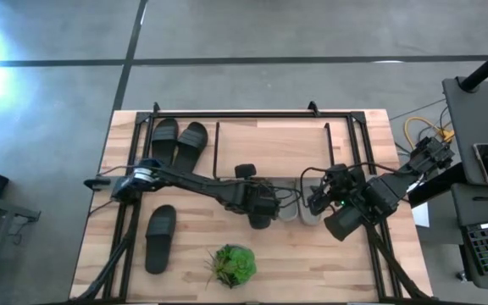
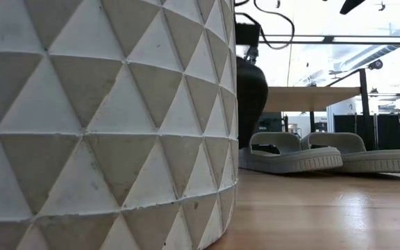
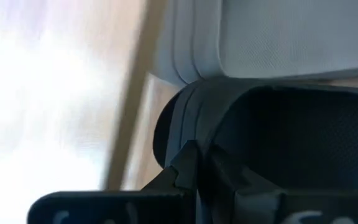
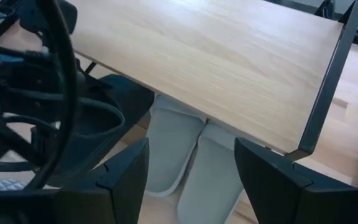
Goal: Pick and place slides into the shelf
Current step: Put the black slide under the shelf
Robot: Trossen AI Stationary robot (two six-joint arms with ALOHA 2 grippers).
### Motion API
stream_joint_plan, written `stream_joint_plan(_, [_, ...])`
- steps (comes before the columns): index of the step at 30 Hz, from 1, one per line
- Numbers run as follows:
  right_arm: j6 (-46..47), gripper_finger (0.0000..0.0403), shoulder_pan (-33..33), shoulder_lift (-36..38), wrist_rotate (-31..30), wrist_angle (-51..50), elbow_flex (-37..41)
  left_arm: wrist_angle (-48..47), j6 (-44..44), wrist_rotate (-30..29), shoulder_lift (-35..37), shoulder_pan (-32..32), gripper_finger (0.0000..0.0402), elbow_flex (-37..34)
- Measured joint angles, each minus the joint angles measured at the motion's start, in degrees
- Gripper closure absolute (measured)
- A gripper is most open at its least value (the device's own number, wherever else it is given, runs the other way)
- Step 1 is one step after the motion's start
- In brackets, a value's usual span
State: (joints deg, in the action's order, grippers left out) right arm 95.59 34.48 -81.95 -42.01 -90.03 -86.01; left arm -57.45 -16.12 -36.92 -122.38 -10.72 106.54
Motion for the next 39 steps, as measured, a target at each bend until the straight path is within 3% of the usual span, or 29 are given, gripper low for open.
stream_joint_plan(5, [-0.25, 0.0175, 0.0, 0.0, 0.06, 0.03, 0.03, 0.33, 0.0, -0.04, -0.43, 0.0, 0.0402, -1.31])
stream_joint_plan(11, [-1.57, 0.0174, 0.0, 0.0, 0.16, 0.08, 0.12, 1.21, 1.67, -4.05, -0.38, 0.16, 0.0402, -1.88])
stream_joint_plan(23, [-2.67, 0.0174, 0.0, 0.02, 0.38, 0.03, 0.21, 5.77, 2.05, -2.61, -0.38, 0.7, 0.0399, -6.36])
stream_joint_plan(32, [-3.23, 0.0174, 0.0, 0.02, 0.38, 0.03, 0.21, 9.6, 1.73, -2.5, -0.38, 1.1, 0.0324, -6.82])
stream_joint_plan(39, [-3.21, 0.0174, 0.0, 0.02, 0.38, 0.03, 0.21, 10.55, 1.76, -2.51, -0.27, 1.68, 0.0297, -7.09])
